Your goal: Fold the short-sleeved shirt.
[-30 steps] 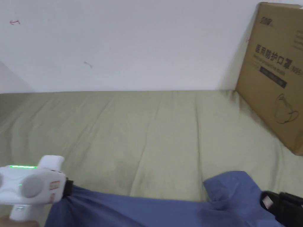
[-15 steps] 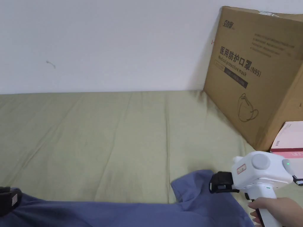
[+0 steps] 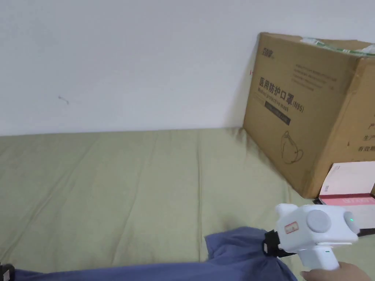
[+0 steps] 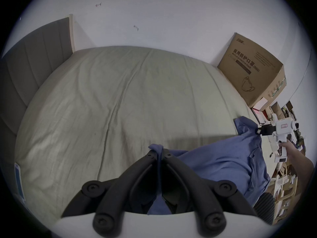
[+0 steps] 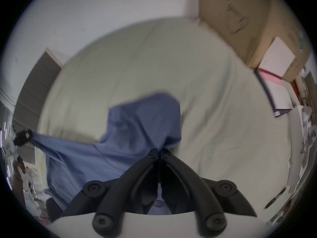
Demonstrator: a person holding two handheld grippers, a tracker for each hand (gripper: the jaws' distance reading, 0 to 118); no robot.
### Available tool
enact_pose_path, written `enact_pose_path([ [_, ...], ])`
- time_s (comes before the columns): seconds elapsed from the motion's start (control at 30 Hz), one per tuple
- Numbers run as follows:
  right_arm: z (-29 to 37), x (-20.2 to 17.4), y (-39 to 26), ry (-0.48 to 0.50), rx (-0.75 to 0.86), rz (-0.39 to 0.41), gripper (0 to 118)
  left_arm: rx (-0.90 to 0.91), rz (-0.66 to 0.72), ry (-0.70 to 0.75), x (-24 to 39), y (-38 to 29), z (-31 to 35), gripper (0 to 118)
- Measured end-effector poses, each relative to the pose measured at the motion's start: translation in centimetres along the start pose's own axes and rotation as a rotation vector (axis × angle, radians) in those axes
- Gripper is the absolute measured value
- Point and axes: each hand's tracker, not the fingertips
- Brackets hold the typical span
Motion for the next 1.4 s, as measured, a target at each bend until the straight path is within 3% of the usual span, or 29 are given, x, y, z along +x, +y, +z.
enact_pose_path([
  [0.07,4.8,0.4,-0.1,0.052,0.138,-0.059,0,0.045,-0.013,0.001,0.3,0.3,2.5,2],
  [0.27,17.9,-0.7,0.9,0.124,0.348,-0.033,0,0.206,-0.074,-0.012,2.2,2.2,10.6,2],
  [0.4,24.3,-3.4,1.1,0.067,0.446,0.029,0,0.330,-0.086,-0.031,2.9,4.1,16.1,2],
  [0.5,27.7,-4.2,2.7,0.103,0.493,-0.002,0,0.372,-0.104,-0.023,3.6,6.2,19.1,2],
  [0.57,29.7,-5.3,4.1,0.089,0.540,0.021,0,0.418,-0.128,-0.004,4.2,7.8,20.8,2],
  [0.63,31.3,-6.1,5.6,0.057,0.581,0.052,0,0.467,-0.126,0.000,4.8,9.3,22.0,2],
  [0.83,34.0,-8.4,11.6,0.046,0.637,0.037,0,0.524,-0.137,0.039,6.3,14.7,23.2,2],
  [1.1,34.4,-11.0,21.0,-0.033,0.691,0.090,0,0.535,-0.150,0.089,6.4,23.7,20.7,2],
  [1.4,34.3,-13.5,30.9,-0.087,0.824,0.074,0,0.619,-0.130,0.146,7.2,32.9,17.1,2],
])
